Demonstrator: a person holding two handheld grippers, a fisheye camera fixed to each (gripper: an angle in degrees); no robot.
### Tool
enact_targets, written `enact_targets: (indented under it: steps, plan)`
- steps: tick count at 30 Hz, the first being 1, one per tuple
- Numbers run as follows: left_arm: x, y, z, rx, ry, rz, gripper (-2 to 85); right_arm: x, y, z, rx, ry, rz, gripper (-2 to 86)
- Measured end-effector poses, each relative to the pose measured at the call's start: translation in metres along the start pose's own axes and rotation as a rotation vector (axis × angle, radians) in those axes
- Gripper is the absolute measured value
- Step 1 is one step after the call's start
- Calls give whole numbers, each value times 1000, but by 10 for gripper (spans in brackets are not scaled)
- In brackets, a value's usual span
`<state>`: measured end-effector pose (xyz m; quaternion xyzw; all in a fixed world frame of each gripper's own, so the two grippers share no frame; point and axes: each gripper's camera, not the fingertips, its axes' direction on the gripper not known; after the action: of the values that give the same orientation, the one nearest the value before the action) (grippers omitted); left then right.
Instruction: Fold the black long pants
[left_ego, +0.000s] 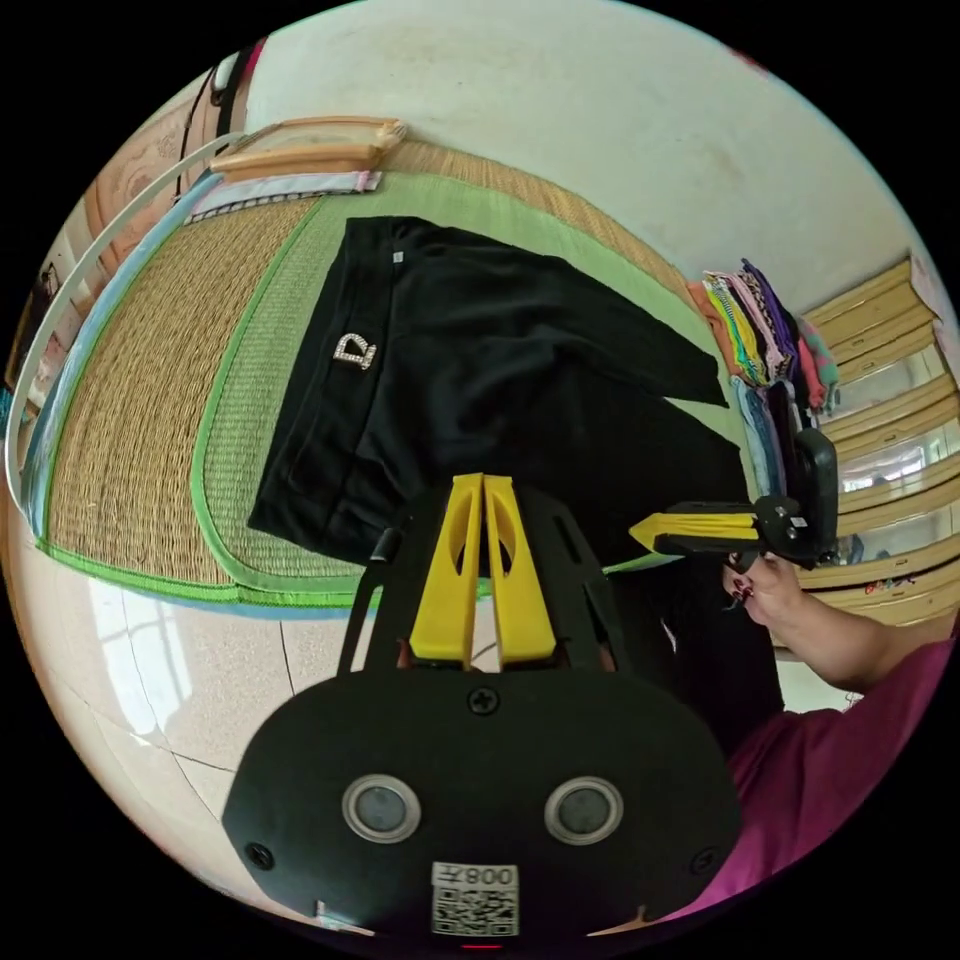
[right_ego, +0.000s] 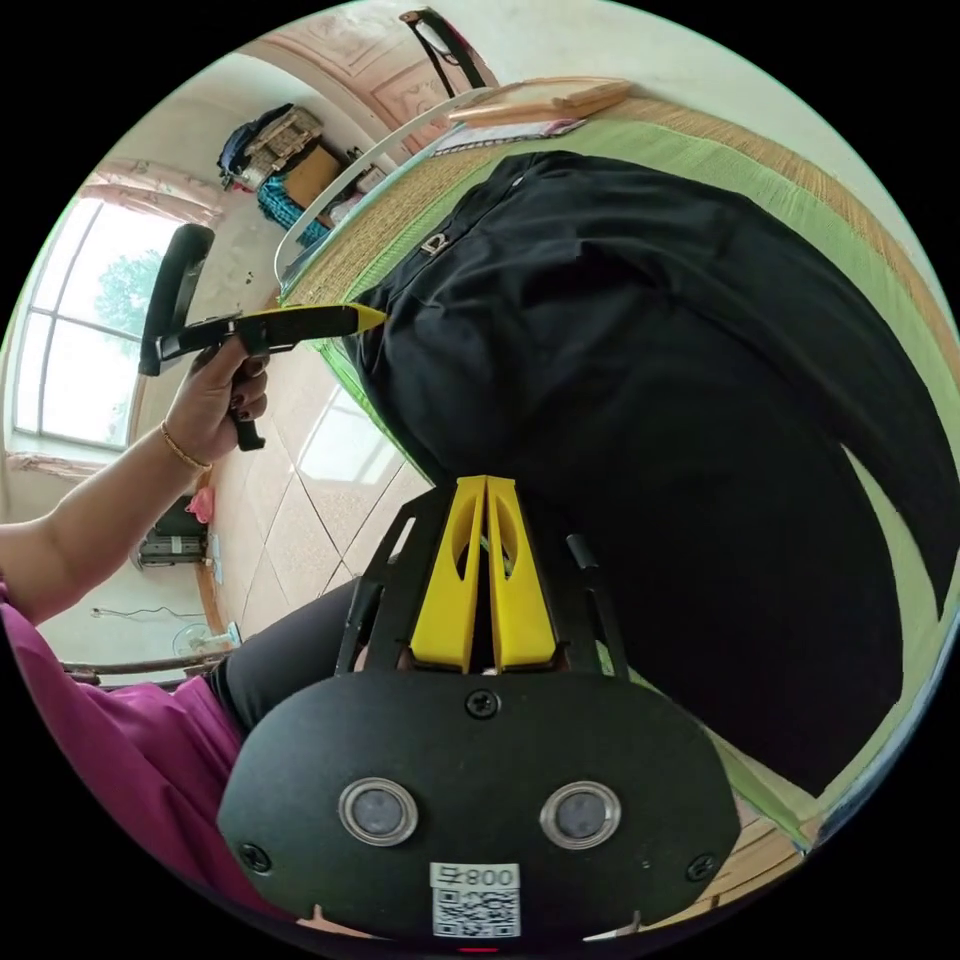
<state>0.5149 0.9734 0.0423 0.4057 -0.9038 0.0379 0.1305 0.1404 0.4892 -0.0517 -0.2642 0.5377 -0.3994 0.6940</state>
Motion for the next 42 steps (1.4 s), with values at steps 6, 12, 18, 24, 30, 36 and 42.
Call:
enact_targets:
  steps: [6, 12, 18, 24, 30, 36, 42]
  plan:
    - [93, -15, -25, 7, 132, 163, 2, 51, 102, -43, 69, 11, 149, 1]
    - [210, -58, -24, -77, 290, 330, 20, 144, 224, -106, 228, 26, 371, 3]
    - [349, -170, -23, -121, 300, 464, 80, 260, 325, -172, 425, 146, 575, 24]
    - [506, -339, 7, -171, 286, 626, 96, 383, 376, -227, 584, 197, 673, 83]
    - [655, -494, 49, -193, 248, 736, 98, 463, 381, -248, 583, 335, 651, 84]
    - [777, -596, 71, -197, 167, 829, 102, 501, 379, -219, 472, 419, 581, 79]
    - [859, -657, 82, -254, 63, 849, 84, 514, 397, -200, 450, 441, 559, 26]
